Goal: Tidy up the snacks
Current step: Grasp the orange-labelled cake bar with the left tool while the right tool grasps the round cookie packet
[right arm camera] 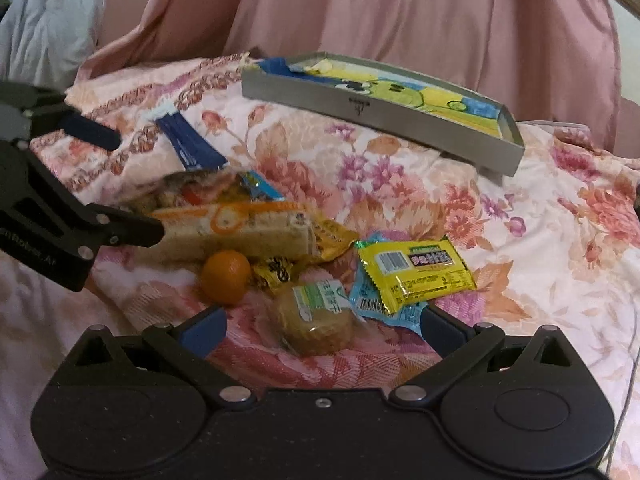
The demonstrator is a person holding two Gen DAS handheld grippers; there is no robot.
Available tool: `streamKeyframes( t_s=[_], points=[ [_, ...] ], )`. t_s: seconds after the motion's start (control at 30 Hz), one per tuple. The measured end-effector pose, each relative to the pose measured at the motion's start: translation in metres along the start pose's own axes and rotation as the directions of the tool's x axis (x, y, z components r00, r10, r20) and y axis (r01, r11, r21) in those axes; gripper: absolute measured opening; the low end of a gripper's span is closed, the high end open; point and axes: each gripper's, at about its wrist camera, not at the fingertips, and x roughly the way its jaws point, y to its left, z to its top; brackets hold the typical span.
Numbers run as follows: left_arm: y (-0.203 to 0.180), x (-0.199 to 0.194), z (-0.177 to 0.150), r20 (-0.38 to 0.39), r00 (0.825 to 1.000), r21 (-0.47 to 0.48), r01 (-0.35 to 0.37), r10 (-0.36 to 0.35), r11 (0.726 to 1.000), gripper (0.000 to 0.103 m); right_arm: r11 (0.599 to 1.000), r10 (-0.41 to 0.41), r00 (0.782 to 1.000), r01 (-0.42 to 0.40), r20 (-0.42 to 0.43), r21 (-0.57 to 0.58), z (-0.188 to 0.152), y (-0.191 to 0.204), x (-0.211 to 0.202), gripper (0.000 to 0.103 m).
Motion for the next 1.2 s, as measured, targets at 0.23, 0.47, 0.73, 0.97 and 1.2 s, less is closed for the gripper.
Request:
streamKeyframes(
  t_s=[0.23, 0.47, 0.73, 0.97, 1.2],
  points=[
    [-0.001, 0.014, 0.008, -0.015, 0.997, 0.084, 0.076, -0.075, 0.994, 0.094, 0.999, 0.038, 0.999, -0.038, -0.009, -0.003, -0.003, -0.004, 0.016, 0.102],
    [-0.006, 0.020, 0.015, -0.053, 0.991, 0.115, 0.127, -0.121, 0.985, 0.074, 0.998, 0.060, 0.998, -0.060, -0.008, 0.008, -0.004, -0.008, 0.020, 0.087],
    [-0.014, 0.031, 0.020, -0.162, 0.982, 0.074, 0.110, -0.097, 0.991, 0.046, 0.996, 0.090, 0.996, -0.089, -0.012, 0.025, -0.005, -0.009, 0.026, 0.073],
    [-0.006, 0.029, 0.027, -0.228, 0.969, -0.130, 0.063, -0.091, 0.989, 0.043, 0.993, 0.094, 0.995, -0.092, -0.020, 0.071, -0.007, -0.011, 0.026, 0.065],
    [-0.011, 0.018, 0.028, -0.236, 0.971, -0.282, -0.020, -0.049, 0.959, 0.041, 0.996, 0.073, 0.997, -0.073, -0.008, 0.049, -0.010, -0.005, 0.028, 0.051]
  ],
)
